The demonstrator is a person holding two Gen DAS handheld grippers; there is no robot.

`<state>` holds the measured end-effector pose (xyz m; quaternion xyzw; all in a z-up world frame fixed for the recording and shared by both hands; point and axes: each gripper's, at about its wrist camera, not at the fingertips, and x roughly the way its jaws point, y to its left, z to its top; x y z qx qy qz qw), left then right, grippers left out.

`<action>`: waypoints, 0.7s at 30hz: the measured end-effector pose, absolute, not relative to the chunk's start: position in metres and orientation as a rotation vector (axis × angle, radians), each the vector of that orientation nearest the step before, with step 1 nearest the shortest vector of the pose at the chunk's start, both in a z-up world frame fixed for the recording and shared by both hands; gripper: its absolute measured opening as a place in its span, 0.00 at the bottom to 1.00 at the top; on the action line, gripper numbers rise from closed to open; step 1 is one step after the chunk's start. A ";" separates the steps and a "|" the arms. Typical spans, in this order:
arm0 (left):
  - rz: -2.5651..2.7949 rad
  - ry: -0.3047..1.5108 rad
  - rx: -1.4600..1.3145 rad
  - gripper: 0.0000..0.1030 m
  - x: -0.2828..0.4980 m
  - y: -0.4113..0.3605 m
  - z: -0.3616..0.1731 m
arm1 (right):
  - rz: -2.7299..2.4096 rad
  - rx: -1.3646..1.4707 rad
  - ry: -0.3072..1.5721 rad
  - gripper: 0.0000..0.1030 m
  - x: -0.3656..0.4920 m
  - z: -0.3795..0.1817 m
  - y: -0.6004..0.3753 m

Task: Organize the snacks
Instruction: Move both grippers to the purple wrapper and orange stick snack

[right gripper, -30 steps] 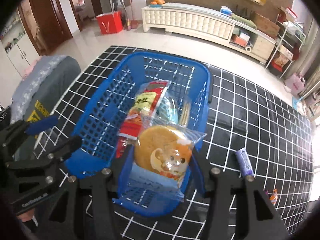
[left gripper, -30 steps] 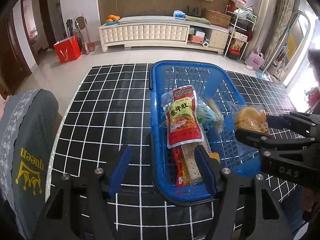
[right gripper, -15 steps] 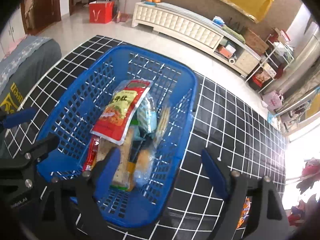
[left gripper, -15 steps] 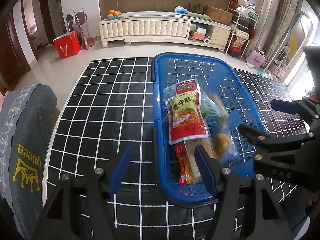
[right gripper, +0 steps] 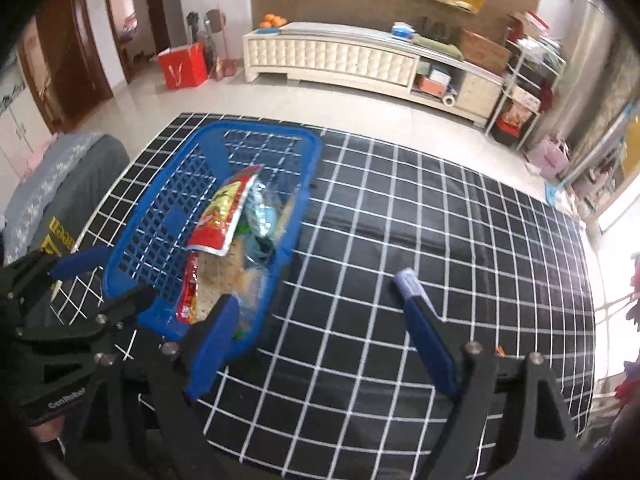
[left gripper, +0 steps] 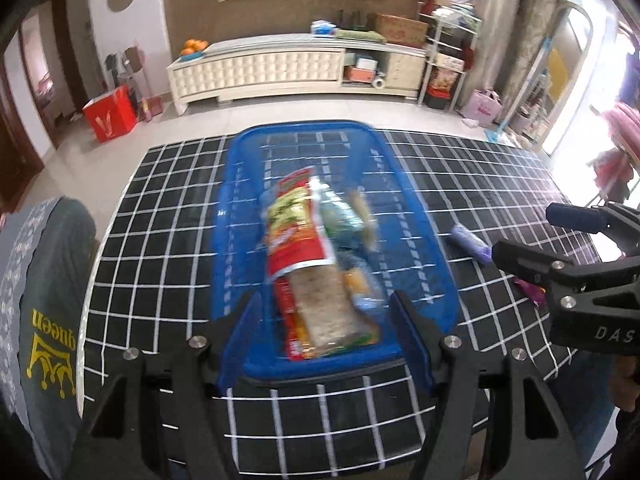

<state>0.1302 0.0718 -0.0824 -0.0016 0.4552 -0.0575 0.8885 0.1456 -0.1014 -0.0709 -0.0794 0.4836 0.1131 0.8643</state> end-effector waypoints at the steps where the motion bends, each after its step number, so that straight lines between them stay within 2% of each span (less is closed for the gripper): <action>1: -0.132 0.943 0.007 0.62 0.130 0.063 -0.081 | 0.229 -0.152 1.013 0.85 0.144 -0.069 -0.110; 8: -0.226 0.939 0.033 0.62 0.132 -0.001 -0.081 | 0.160 -0.077 1.041 0.85 0.129 -0.072 -0.175; 11: -0.266 0.943 0.061 0.69 0.135 -0.030 -0.084 | 0.124 -0.045 1.049 0.85 0.126 -0.075 -0.202; 21: -0.355 0.999 0.109 0.69 0.148 -0.106 -0.111 | 0.049 0.095 1.126 0.85 0.130 -0.107 -0.280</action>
